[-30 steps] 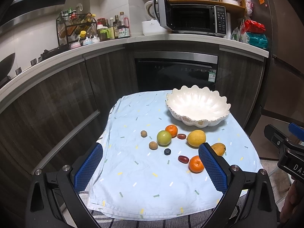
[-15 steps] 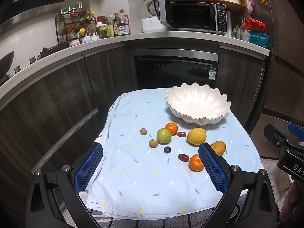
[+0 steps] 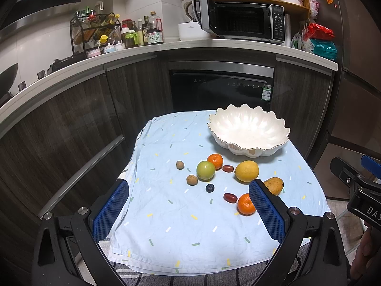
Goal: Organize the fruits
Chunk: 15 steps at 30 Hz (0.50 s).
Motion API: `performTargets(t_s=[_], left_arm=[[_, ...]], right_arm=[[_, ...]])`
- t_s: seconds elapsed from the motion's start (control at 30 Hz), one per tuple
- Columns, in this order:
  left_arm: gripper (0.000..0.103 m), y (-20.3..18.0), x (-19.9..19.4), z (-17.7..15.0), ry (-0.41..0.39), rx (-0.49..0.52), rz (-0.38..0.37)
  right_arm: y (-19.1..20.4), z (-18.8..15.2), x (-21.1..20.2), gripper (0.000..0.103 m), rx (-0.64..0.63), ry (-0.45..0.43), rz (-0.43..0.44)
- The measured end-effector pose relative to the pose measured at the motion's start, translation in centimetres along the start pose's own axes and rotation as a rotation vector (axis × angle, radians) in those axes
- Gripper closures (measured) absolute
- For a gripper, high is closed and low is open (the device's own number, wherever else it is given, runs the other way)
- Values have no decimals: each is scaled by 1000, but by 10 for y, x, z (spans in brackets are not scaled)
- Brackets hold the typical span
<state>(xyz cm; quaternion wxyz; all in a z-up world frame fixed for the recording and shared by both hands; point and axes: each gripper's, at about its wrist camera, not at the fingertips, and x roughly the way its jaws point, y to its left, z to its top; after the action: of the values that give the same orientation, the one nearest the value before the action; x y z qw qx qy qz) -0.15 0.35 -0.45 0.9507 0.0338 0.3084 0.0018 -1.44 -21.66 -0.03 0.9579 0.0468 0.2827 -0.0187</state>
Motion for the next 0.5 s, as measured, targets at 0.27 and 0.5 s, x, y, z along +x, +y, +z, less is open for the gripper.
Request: performTargets(t_s=[0.27,0.5], left_arm=[[0,0,0,-1,0,0,0],[0,0,0,0,3,-1,-1]], right_arm=[[0,0,0,0,0,1,0],[1,-1,3,0,-1,7,-1]])
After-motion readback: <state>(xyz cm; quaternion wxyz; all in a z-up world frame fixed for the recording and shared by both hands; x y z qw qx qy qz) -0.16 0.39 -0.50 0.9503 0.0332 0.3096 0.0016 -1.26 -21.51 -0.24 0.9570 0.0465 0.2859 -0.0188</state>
